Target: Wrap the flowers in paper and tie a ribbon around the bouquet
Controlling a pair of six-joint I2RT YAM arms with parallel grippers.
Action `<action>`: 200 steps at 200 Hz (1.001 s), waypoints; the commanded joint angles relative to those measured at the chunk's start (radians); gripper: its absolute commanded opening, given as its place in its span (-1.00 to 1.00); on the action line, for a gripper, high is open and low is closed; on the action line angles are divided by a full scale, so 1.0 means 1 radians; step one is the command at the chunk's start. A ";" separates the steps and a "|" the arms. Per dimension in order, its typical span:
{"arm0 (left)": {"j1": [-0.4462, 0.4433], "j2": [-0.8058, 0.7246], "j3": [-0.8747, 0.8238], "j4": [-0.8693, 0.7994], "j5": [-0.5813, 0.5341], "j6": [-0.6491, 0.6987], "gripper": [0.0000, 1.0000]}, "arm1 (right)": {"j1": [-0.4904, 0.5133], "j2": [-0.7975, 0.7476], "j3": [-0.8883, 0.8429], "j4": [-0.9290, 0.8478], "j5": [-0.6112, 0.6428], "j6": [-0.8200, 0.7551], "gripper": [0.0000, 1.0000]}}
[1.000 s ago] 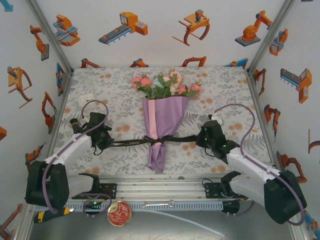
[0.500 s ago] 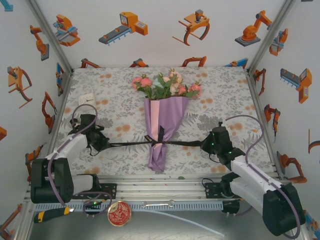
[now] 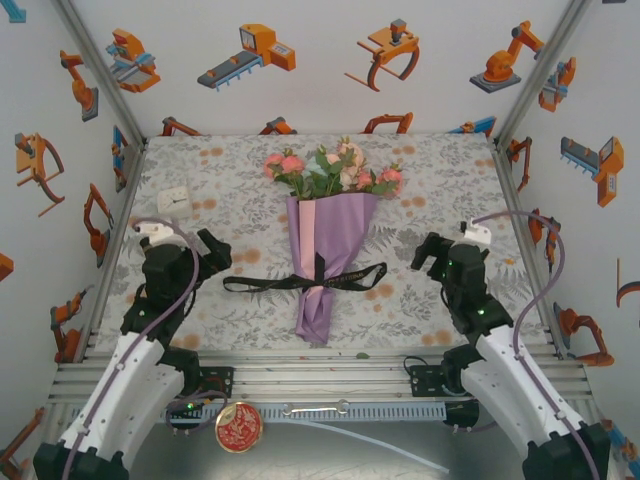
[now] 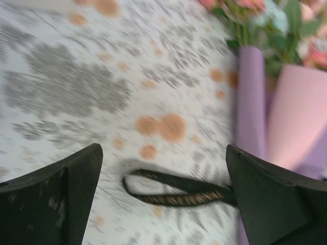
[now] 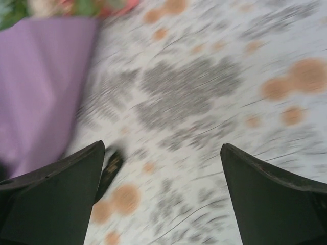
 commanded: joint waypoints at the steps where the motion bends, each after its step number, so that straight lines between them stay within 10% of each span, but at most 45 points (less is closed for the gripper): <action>1: 0.001 0.008 -0.126 0.159 -0.351 0.268 0.94 | -0.115 0.128 -0.032 0.169 0.215 -0.183 0.77; 74: 0.194 0.760 -0.110 0.961 0.022 0.444 0.94 | -0.315 0.910 -0.043 1.086 -0.190 -0.349 0.88; 99: 0.222 0.996 -0.062 1.120 0.100 0.450 0.94 | -0.319 0.868 -0.037 0.995 -0.188 -0.330 0.98; 115: 0.238 0.943 0.005 0.895 0.095 0.412 0.94 | -0.317 0.871 -0.053 1.033 -0.178 -0.334 0.99; 200: 0.240 0.956 -0.005 0.938 0.098 0.417 0.94 | -0.319 0.878 -0.021 0.985 -0.214 -0.343 0.99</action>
